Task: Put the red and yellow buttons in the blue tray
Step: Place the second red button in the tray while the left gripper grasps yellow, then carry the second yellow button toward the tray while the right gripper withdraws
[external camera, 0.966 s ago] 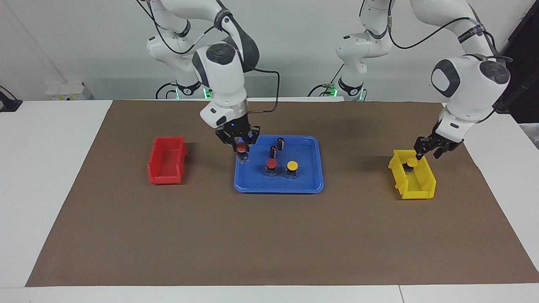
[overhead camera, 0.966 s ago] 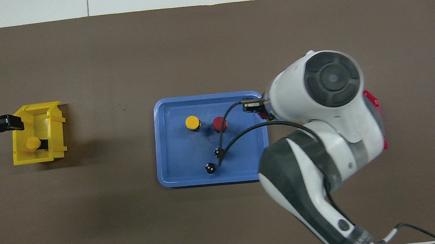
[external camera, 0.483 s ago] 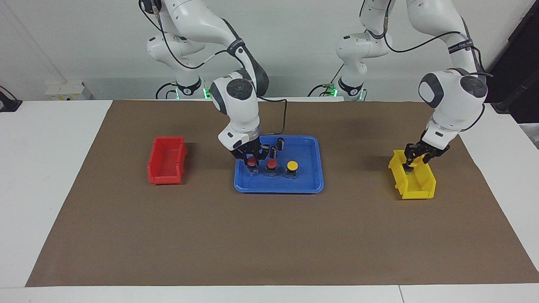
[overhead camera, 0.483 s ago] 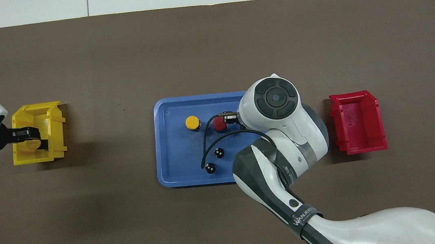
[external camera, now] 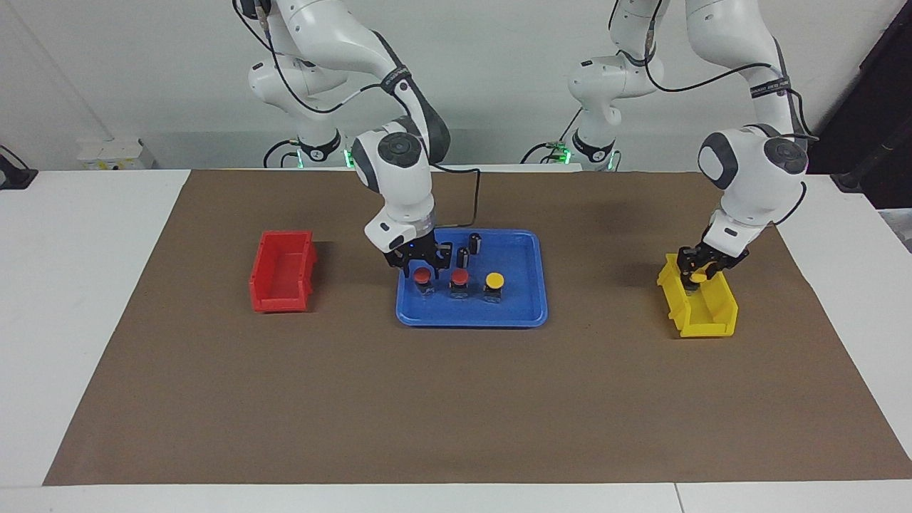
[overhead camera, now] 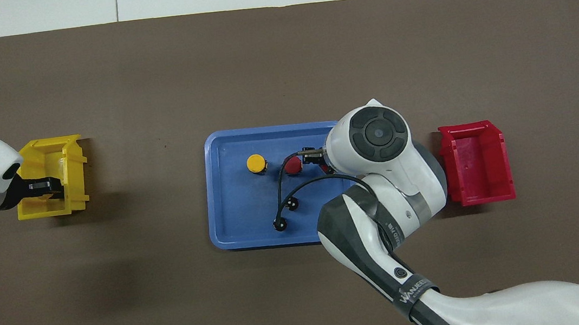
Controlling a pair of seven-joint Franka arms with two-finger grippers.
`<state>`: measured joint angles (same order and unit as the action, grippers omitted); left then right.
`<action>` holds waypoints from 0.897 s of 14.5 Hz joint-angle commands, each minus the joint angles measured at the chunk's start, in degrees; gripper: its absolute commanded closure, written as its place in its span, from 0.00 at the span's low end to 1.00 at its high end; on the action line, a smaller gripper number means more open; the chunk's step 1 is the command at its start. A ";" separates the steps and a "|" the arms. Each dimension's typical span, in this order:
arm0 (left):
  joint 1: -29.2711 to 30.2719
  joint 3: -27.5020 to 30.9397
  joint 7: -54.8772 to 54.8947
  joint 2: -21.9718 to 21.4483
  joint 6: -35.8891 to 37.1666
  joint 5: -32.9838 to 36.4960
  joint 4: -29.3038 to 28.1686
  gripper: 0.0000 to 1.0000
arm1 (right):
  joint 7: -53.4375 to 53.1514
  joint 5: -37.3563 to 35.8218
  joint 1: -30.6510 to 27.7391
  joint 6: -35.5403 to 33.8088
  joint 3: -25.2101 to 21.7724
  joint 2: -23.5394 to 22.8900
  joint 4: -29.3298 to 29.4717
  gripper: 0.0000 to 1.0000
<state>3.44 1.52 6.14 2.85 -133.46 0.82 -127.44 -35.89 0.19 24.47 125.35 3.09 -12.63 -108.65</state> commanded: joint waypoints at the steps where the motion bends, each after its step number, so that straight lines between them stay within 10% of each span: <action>1: 1.31 -0.64 0.89 0.84 9.63 0.32 8.38 0.99 | 3.61 -0.98 -6.00 -13.94 0.43 2.16 10.88 0.00; 5: -3.86 -0.99 -4.96 3.66 37.28 -0.03 33.90 0.99 | 12.48 -0.19 -15.49 -27.25 0.34 8.91 15.75 0.00; 13: -30.14 -1.25 -34.52 1.90 17.73 -0.82 16.80 0.99 | 33.84 -0.72 -31.06 -37.21 -0.18 14.82 15.84 0.00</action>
<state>-23.49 -0.91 -25.54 5.66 -111.43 0.50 -106.47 -6.48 -0.20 -3.74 88.04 2.34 1.79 -92.24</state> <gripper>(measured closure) 0.590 0.000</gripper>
